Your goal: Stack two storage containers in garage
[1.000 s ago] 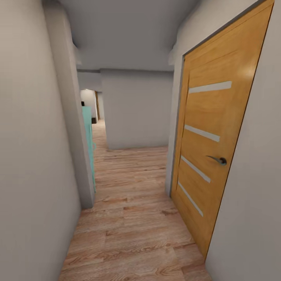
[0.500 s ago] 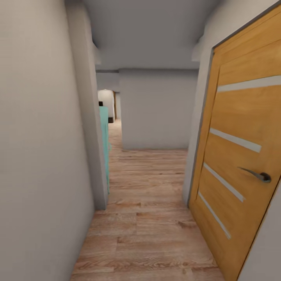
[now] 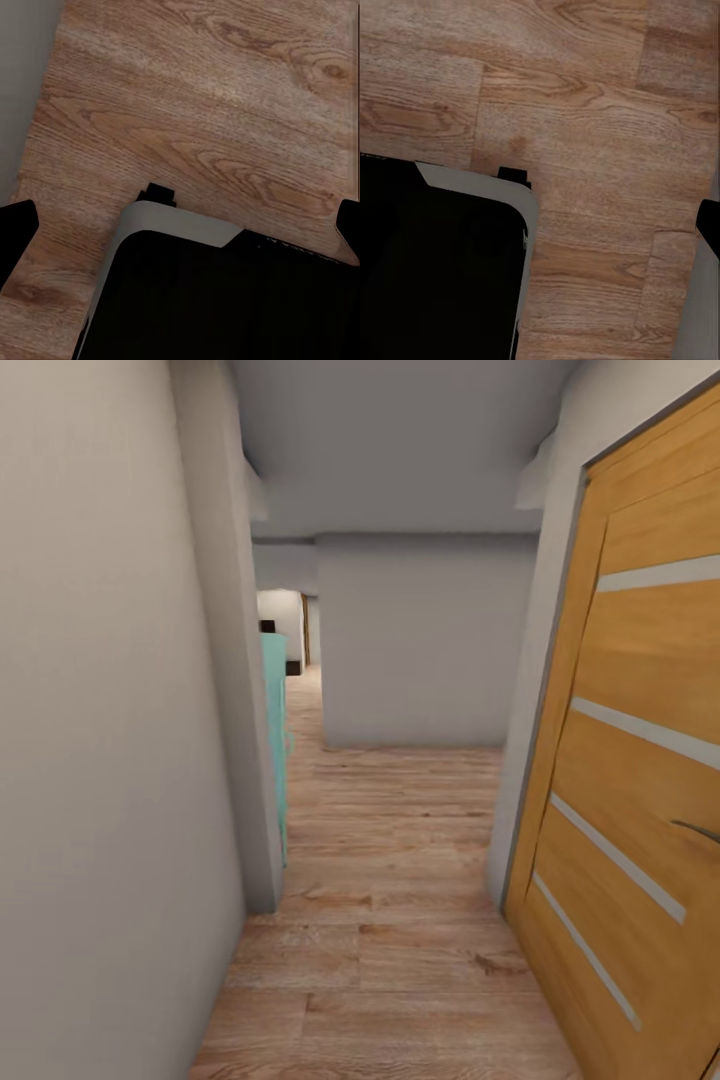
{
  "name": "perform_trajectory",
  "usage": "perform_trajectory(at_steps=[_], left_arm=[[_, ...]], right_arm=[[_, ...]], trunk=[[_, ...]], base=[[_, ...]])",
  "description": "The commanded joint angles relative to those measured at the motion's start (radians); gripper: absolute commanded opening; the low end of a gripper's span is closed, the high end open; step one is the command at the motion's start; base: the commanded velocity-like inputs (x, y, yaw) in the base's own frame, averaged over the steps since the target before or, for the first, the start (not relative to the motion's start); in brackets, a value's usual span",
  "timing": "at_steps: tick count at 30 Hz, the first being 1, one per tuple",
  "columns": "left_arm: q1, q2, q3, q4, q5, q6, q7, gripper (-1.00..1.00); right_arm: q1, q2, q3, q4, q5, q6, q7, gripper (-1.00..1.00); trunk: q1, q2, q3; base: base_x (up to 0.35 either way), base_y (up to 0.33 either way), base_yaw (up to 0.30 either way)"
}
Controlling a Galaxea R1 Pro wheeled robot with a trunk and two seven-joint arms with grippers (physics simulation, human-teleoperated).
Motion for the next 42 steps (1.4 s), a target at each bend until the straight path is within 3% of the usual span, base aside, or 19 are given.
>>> perform_trajectory(at_steps=[1, 13, 32, 42], left_arm=[[-0.001, 0.0, -0.008, 0.0, 0.008, -0.001, 0.002, 1.0], [-0.001, 0.001, -0.008, -0.001, 0.008, 0.008, 0.003, 1.0], [-0.001, 0.001, -0.008, -0.001, 0.007, 0.005, 0.001, 1.0], [-0.001, 0.003, -0.008, -0.001, 0.008, 0.01, 0.001, 1.0]], right_arm=[[-0.001, 0.0, 0.008, 0.003, -0.01, -0.006, 0.001, 1.0], [-0.001, 0.0, 0.01, 0.003, -0.01, -0.007, 0.001, 1.0], [-0.001, 0.0, 0.01, 0.003, -0.01, -0.006, 0.001, 1.0], [-0.001, 0.0, 0.011, 0.003, -0.009, -0.003, 0.001, 1.0]], trunk=[[0.001, -0.001, -0.002], [0.001, -0.001, -0.002], [0.001, -0.001, -0.002], [0.001, -0.001, -0.002]], base=[[0.318, 0.0, 0.001], [0.318, -0.022, 0.0], [0.293, -0.196, 0.0], [0.318, -0.025, 0.0]])
